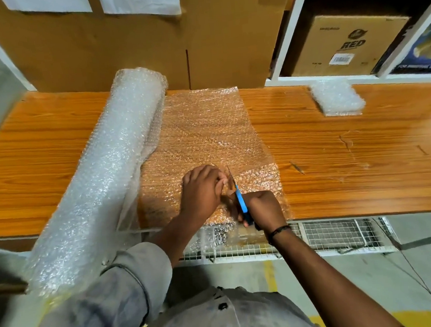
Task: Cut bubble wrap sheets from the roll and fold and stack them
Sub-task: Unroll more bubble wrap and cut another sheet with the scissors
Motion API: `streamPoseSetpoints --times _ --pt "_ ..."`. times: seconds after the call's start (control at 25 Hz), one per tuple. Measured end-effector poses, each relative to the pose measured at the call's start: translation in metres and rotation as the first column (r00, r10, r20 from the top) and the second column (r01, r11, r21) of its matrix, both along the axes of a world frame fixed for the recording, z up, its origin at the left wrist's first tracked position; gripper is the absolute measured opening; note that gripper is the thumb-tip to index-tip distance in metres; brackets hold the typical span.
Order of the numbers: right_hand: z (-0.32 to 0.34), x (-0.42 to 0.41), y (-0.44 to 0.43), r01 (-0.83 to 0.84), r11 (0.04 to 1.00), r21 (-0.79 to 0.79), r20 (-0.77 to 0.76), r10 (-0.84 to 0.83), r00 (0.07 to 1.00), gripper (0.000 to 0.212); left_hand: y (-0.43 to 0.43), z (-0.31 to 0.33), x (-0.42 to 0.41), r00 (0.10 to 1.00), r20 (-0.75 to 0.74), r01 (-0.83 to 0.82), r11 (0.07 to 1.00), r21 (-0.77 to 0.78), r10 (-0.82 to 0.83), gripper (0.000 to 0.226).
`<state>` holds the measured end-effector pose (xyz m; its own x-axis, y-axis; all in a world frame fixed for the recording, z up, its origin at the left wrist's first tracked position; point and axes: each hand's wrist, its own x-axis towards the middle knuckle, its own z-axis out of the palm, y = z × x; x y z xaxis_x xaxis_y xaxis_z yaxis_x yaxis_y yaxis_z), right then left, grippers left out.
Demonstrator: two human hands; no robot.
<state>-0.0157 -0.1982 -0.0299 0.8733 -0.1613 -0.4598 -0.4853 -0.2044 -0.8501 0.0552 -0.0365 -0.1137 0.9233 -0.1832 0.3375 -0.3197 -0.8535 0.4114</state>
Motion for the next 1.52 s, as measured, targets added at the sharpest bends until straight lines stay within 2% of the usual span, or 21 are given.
streamPoseSetpoints --times 0.24,0.4,0.52,0.8,1.0,1.16,1.44,1.52 --pt "0.000 0.012 -0.004 -0.039 0.999 0.015 -0.011 0.039 0.999 0.031 -0.001 0.001 -0.004 0.997 0.071 0.038 0.998 -0.054 -0.034 0.012" --pt "-0.007 0.020 -0.006 -0.066 0.998 0.015 0.008 0.066 0.998 0.027 -0.001 0.002 -0.003 0.997 0.066 0.054 0.995 -0.087 -0.049 0.008" --pt "-0.006 0.025 -0.005 -0.076 0.997 0.001 0.004 0.076 0.997 0.033 -0.003 0.001 -0.003 0.996 0.069 0.067 0.993 -0.093 -0.061 0.010" --pt "0.003 0.029 0.001 -0.006 0.993 0.117 -0.039 0.011 0.999 0.036 -0.001 0.010 -0.006 0.996 0.036 0.089 0.990 -0.113 -0.085 0.017" --pt "0.001 0.041 0.007 -0.008 0.995 0.100 -0.011 0.009 1.000 0.048 0.001 0.010 -0.004 0.996 0.009 0.085 0.989 -0.119 -0.084 0.025" --pt "0.003 0.048 0.007 -0.029 0.999 0.041 0.005 0.029 1.000 0.045 0.002 0.010 -0.005 0.996 0.000 0.085 0.987 -0.140 -0.086 0.025" --pt "0.006 0.058 0.008 -0.007 0.994 0.109 -0.024 0.010 1.000 0.041 0.003 0.008 -0.003 0.996 -0.010 0.091 0.987 -0.131 -0.093 0.019" --pt "0.005 0.064 0.008 -0.022 0.996 0.082 -0.017 0.024 1.000 0.040 0.003 0.007 -0.003 0.995 -0.003 0.096 0.987 -0.133 -0.097 0.017"
